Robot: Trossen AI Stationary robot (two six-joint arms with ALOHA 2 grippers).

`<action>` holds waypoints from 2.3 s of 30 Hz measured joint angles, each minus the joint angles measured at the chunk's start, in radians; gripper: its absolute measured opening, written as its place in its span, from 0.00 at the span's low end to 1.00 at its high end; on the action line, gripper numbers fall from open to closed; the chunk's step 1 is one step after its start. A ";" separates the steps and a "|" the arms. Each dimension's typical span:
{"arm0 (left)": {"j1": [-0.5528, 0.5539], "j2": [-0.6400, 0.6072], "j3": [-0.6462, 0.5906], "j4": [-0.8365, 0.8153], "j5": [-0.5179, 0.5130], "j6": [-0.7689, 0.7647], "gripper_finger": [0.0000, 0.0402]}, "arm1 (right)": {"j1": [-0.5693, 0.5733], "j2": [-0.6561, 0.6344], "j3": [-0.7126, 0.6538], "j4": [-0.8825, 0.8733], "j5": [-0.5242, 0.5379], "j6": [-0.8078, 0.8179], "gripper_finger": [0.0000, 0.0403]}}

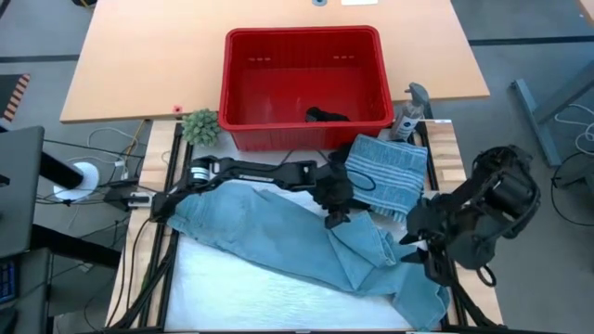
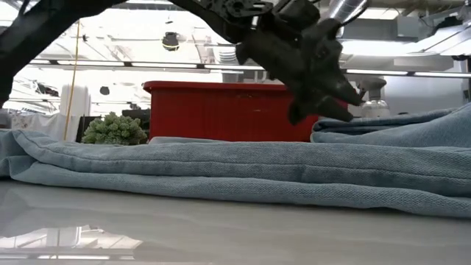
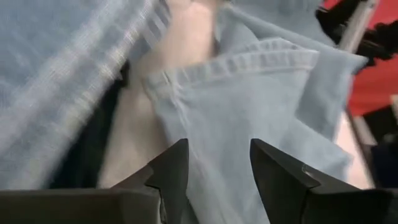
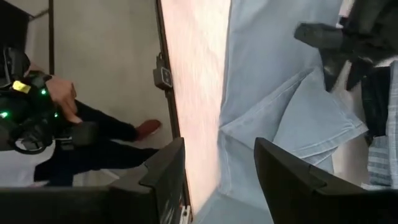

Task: Fold Laundry from Bin
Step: Fold the blue pants

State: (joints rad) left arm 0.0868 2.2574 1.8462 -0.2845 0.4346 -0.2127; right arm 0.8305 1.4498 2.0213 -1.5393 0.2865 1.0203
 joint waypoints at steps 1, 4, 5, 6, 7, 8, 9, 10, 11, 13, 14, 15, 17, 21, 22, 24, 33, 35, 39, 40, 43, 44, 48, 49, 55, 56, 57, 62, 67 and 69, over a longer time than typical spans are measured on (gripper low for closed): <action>0.000 0.010 0.011 0.001 -0.015 0.013 0.40 | 0.007 0.006 0.000 0.000 0.001 0.000 0.54; -0.002 0.039 0.044 0.003 -0.035 0.023 0.41 | 0.023 0.015 0.000 0.000 0.005 0.001 0.54; -0.002 0.046 0.047 0.001 -0.035 0.022 0.41 | 0.028 0.019 0.000 0.002 0.005 0.001 0.54; -0.002 0.053 0.048 -0.004 -0.029 0.021 0.41 | 0.028 0.022 0.000 0.002 0.006 0.001 0.54; -0.002 0.059 0.048 -0.005 -0.029 0.021 0.41 | 0.028 0.023 0.000 0.002 0.011 0.001 0.54; -0.005 0.073 0.048 -0.004 -0.031 0.021 0.41 | 0.030 0.026 0.000 0.003 0.012 0.002 0.54; -0.006 0.081 0.050 -0.001 -0.032 0.022 0.41 | 0.034 0.028 0.000 0.004 0.013 0.003 0.54; -0.007 0.086 0.049 -0.011 -0.038 0.023 0.41 | 0.034 0.029 0.000 0.008 0.014 0.003 0.54; -0.008 0.094 0.049 -0.019 -0.043 0.022 0.41 | 0.034 0.030 0.000 0.010 0.014 0.003 0.54; -0.011 0.106 0.049 -0.006 -0.048 0.021 0.41 | 0.033 0.035 0.000 0.014 0.015 0.003 0.54; -0.011 0.107 0.049 -0.014 -0.047 0.019 0.41 | 0.033 0.037 0.000 0.017 0.015 0.003 0.54; -0.011 0.107 0.049 -0.014 -0.047 0.016 0.41 | 0.034 0.040 0.000 0.018 0.015 0.003 0.54; -0.011 0.107 0.049 -0.008 -0.044 0.018 0.41 | 0.033 0.043 0.000 0.018 0.015 0.003 0.54; -0.007 0.107 0.049 0.009 0.036 -0.005 0.30 | 0.034 0.044 0.000 0.017 0.015 0.003 0.54; -0.008 0.108 0.049 0.013 0.047 -0.009 0.25 | 0.034 0.044 0.000 0.017 0.015 0.003 0.54; -0.016 0.119 0.051 0.023 0.052 -0.008 0.14 | 0.034 0.044 0.000 0.017 0.015 0.003 0.54; -0.019 0.097 0.061 -0.021 0.045 -0.109 0.01 | 0.033 0.044 0.000 0.017 0.022 0.003 0.54; -0.020 0.062 0.074 -0.046 0.051 -0.131 0.01 | 0.033 0.044 0.000 0.018 0.030 0.006 0.54; -0.024 -0.052 0.094 -0.167 -0.012 -0.144 0.00 | 0.033 0.044 0.000 0.013 0.031 0.007 0.54; -0.029 -0.087 0.094 -0.221 -0.052 -0.144 0.00 | 0.033 0.044 0.000 0.010 0.032 0.008 0.54; -0.044 -0.201 0.094 -0.395 -0.231 -0.135 0.00 | 0.033 0.044 0.000 0.006 0.074 0.008 0.54; -0.052 -0.238 0.094 -0.450 -0.294 -0.131 0.00 | 0.033 0.044 0.000 0.003 0.103 0.005 0.54; -0.095 -0.356 0.095 -0.624 -0.502 -0.152 0.00 | 0.033 0.044 0.000 -0.002 0.237 0.003 0.54; -0.112 -0.371 0.095 -0.652 -0.542 -0.169 0.00 | 0.032 0.044 0.000 -0.001 0.268 0.003 0.54; -0.248 -0.379 0.094 -0.816 -0.764 -0.290 0.00 | 0.010 0.044 -0.038 0.012 0.341 0.003 0.54; -0.273 -0.373 0.089 -0.826 -0.804 -0.309 0.00 | 0.009 0.044 -0.052 0.016 0.341 0.006 0.54; -0.298 -0.368 0.077 -0.835 -0.852 -0.336 0.00 | 0.007 0.044 -0.069 0.020 0.341 0.013 0.54; -0.395 -0.357 -0.081 -0.863 -1.029 -0.523 0.00 | 0.004 0.044 -0.153 0.092 0.340 0.030 0.54; -0.455 -0.358 -0.297 -0.819 -0.960 -0.733 0.00 | 0.004 0.044 -0.238 0.186 0.340 0.030 0.54; -0.476 -0.358 -0.370 -0.768 -0.954 -0.800 0.00 | 0.000 0.044 -0.286 0.224 0.341 0.029 0.54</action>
State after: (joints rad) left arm -0.3894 1.8996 1.4764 -1.0524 -0.5191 -1.0127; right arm 0.8302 1.4940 1.7351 -1.3156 0.6272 1.0497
